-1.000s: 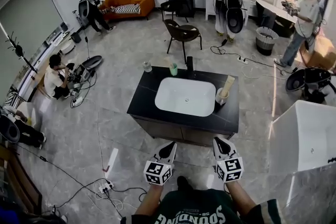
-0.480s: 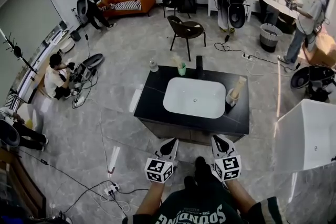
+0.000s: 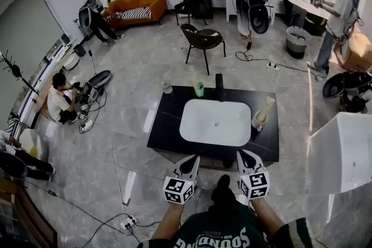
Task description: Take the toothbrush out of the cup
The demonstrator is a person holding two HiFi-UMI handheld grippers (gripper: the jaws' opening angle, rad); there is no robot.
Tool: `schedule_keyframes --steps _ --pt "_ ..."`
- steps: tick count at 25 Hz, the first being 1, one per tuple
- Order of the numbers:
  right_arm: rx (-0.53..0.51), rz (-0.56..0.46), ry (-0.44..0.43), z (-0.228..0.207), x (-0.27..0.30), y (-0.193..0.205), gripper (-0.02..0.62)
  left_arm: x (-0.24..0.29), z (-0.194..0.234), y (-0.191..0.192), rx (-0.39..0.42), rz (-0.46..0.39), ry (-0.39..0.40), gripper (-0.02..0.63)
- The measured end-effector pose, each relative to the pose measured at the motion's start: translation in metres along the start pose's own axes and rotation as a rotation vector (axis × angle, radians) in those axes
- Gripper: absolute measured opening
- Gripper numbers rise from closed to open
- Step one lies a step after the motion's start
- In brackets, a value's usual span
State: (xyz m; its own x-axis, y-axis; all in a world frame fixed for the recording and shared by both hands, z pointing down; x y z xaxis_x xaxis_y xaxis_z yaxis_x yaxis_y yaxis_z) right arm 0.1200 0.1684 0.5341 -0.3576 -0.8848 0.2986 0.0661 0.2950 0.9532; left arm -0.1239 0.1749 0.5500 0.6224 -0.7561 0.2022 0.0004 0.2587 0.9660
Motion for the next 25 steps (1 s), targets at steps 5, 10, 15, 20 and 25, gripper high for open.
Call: schedule_keyframes --steps 5,10,15,20,25 --pt "0.037 -0.012 0.012 -0.026 0.047 -0.012 0.041 0.048 0.033 -0.016 0.017 0.019 0.005 0.011" --pt "0.058 -0.027 0.025 -0.053 0.083 -0.023 0.041 0.093 0.057 -0.030 0.033 0.051 0.023 0.012" --pt "0.090 -0.031 0.044 -0.095 0.116 -0.034 0.041 0.145 0.074 -0.050 0.070 0.110 0.049 0.012" --pt "0.102 -0.022 0.050 -0.128 0.150 -0.038 0.041 0.184 0.096 -0.068 0.089 0.136 0.036 0.012" --pt "0.099 -0.006 0.039 -0.141 0.182 -0.032 0.041 0.207 0.122 -0.065 0.076 0.146 0.011 0.012"
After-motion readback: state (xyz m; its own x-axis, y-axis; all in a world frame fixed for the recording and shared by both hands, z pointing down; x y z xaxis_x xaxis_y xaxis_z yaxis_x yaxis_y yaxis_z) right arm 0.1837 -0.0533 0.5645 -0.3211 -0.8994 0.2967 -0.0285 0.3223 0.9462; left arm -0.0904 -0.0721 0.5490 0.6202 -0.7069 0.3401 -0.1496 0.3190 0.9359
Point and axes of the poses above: the fingertips, and each gripper's own axes: x forward along the fingers, z to its left, y out of its underside, the point moved 8 cm from there along -x, backward along the fingers, and after that the axes turned 4 degrees about y, right-handed, at the moved point
